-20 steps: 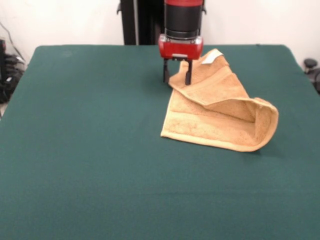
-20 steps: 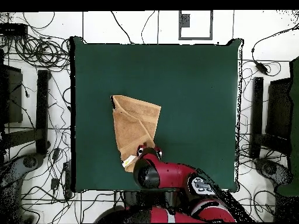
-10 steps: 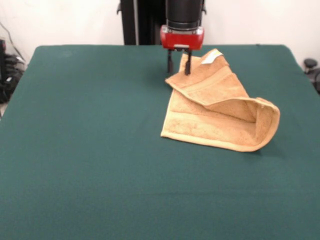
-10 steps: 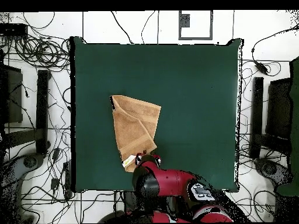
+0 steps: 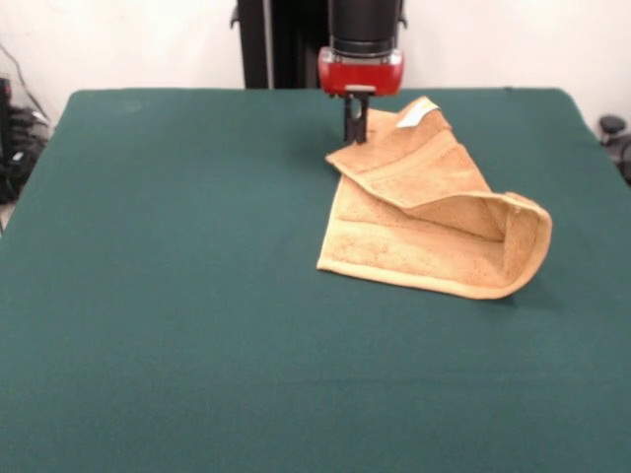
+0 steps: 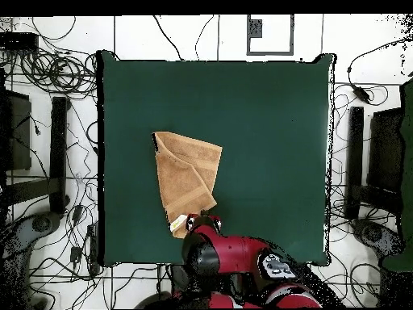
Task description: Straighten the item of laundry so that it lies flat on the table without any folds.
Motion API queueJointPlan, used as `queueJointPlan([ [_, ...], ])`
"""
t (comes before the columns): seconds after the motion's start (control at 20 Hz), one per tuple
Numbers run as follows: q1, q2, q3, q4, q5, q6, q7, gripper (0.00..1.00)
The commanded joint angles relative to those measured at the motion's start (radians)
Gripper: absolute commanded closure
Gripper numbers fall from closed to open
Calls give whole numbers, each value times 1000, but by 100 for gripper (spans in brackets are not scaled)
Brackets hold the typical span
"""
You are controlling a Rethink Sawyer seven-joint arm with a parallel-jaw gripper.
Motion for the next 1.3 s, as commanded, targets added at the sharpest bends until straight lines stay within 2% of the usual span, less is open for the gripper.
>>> queueJointPlan([
  [0.05,34,13,60,-16,-1,-68,151,100],
  [0.65,8,-4,85,-24,-3,-19,140,100],
  [0.7,8,-5,85,-24,-3,-17,139,0],
  [1.3,6,-5,85,-24,-4,-18,139,0],
])
